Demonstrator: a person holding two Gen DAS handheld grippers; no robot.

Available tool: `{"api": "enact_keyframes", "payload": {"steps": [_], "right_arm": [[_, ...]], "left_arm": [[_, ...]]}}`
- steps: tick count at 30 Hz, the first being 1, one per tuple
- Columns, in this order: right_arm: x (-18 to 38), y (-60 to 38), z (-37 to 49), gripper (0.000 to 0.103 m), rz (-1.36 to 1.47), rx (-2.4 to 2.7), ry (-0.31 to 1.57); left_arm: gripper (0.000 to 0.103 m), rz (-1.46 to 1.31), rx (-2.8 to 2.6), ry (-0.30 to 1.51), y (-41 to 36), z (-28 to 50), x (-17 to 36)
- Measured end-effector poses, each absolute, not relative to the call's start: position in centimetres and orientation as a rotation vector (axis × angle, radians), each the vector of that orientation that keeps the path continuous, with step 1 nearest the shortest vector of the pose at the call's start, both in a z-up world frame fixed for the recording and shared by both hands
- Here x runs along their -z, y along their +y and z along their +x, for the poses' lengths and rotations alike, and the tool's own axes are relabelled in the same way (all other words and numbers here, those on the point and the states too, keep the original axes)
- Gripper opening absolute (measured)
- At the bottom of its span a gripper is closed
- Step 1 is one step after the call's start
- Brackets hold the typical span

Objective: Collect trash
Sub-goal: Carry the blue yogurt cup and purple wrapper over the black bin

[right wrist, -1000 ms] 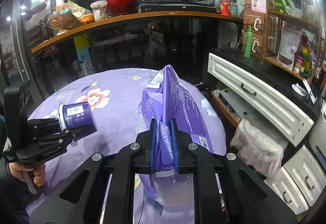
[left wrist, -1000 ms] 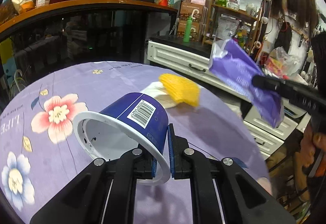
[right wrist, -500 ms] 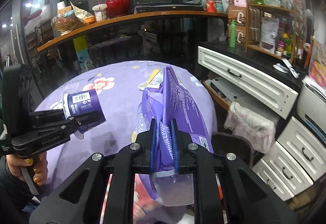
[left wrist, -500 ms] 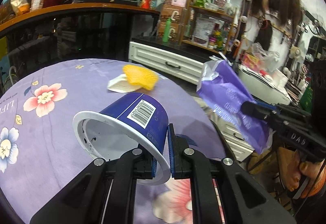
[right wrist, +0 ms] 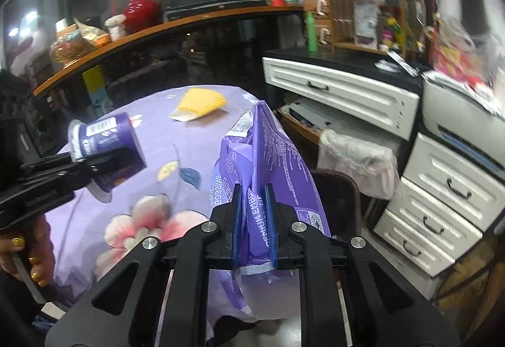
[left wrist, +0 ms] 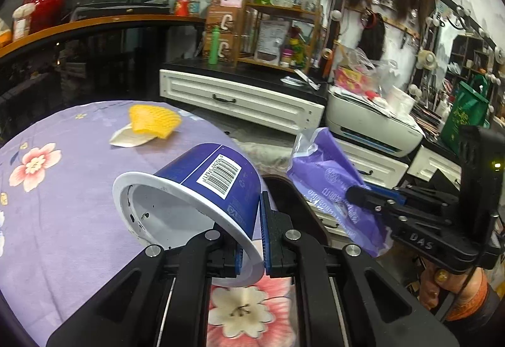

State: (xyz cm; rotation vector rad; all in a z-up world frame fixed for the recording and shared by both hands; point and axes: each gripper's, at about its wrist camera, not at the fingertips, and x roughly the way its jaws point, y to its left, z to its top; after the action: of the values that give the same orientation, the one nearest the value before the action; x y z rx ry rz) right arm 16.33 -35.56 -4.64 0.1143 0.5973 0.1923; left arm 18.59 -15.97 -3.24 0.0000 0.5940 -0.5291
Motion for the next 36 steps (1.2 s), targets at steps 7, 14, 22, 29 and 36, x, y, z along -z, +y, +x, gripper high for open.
{"api": "enact_keyframes", "payload": {"steps": [7, 14, 22, 29, 36], "right_arm": [[8.5, -38.9, 17.9, 0.015, 0.181, -0.131, 0.659], [13.1, -40.5, 21.8, 0.015, 0.261, -0.123, 0.735], [17.0, -41.1, 25.4, 0.019, 0.277, -0.087, 0.771], [17.9, -41.7, 25.6, 0.067, 0.278, -0.048, 0.759], [16.7, -42.9, 22.8, 0.075, 0.274, 0.0, 0.741]], "left_arm": [[0.01, 0.045, 0.582, 0.602, -19.2, 18.5, 3.8], [0.01, 0.082, 0.608, 0.615, -21.5, 19.1, 4.4], [0.01, 0.091, 0.634, 0.634, -23.0, 19.6, 4.8], [0.01, 0.109, 0.661, 0.639, -24.3, 19.8, 5.1], [0.01, 0.116, 0.697, 0.677, -26.0, 20.6, 5.9]]}}
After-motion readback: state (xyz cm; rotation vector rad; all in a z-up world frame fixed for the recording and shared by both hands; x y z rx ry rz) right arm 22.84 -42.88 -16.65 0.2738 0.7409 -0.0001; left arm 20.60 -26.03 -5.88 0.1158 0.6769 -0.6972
